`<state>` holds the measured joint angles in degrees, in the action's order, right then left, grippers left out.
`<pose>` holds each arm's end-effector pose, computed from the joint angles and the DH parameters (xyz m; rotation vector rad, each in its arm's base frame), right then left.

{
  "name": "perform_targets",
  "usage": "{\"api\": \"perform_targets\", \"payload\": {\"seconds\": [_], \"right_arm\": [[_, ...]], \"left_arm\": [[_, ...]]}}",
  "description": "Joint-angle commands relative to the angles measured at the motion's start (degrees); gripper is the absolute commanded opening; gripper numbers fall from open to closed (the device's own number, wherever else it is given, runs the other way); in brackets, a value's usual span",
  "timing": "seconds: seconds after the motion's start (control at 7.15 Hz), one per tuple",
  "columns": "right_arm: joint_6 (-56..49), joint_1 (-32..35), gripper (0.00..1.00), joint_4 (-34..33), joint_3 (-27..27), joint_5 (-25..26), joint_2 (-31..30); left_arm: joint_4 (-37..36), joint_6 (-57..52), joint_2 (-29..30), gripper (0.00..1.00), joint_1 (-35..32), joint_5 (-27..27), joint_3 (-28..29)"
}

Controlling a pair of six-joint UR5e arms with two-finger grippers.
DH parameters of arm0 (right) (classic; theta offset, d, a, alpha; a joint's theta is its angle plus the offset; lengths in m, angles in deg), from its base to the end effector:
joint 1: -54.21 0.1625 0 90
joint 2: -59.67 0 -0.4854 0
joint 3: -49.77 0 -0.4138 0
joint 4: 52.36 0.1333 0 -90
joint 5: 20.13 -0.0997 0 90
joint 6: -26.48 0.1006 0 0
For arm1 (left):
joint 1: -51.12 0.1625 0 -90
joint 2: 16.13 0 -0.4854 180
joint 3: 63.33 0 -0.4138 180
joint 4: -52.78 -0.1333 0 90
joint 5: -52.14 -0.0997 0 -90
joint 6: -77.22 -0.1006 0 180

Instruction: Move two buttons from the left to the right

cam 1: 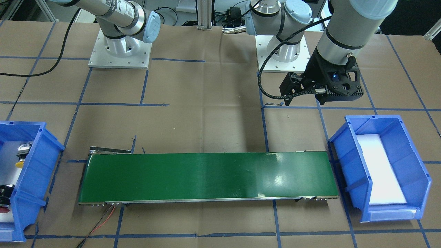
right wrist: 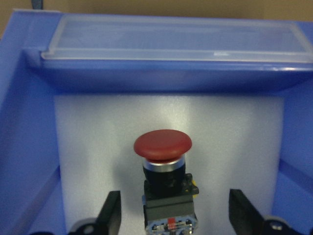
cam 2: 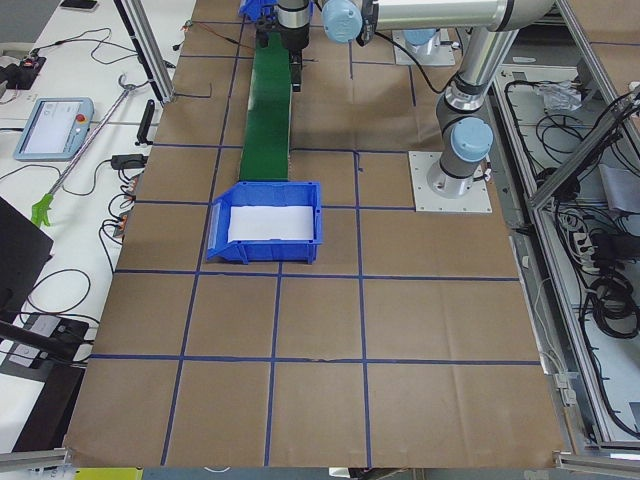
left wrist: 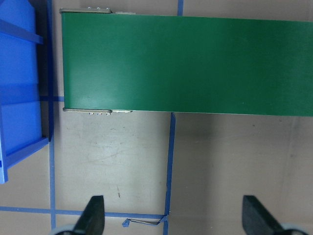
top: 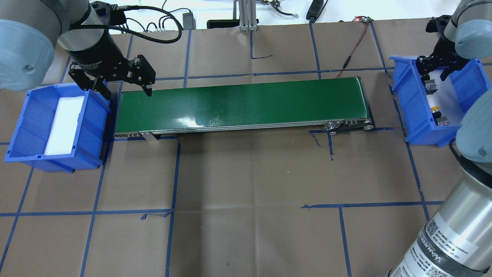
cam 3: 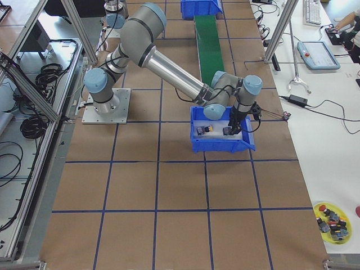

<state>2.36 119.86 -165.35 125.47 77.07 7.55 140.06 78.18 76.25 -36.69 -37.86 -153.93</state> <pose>-0.2100 -0.7567 0.2793 -0.0051 -3.0298 -0.0925 -0.1128 -0.5373 0.5249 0.0863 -3.1403 -0.0071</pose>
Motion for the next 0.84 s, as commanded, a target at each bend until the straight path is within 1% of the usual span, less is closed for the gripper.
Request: {"api": "perform_targets", "payload": {"seconds": [0.0,0.14,0.42,0.56,0.7], "right_arm": [[-0.6,0.0,0.99,0.9,0.7,0.3,-3.3],[-0.5,0.0,0.99,1.7,1.1,0.3,-6.6],[-0.3,0.3,1.0,11.0,1.1,0.1,-14.5],[0.1,1.3,1.0,13.0,1.1,-0.4,-19.6],[0.2,4.5,1.0,13.8,3.6,-12.9,-24.8]], "left_arm": [[0.0,0.0,0.0,1.0,0.0,0.1,0.1],[0.0,0.0,0.0,1.0,0.0,0.0,0.1],[0.0,0.0,0.0,1.0,0.0,0.0,0.1],[0.0,0.0,0.0,1.0,0.0,0.0,0.1],[0.0,0.0,0.0,1.0,0.0,0.1,0.1]]}}
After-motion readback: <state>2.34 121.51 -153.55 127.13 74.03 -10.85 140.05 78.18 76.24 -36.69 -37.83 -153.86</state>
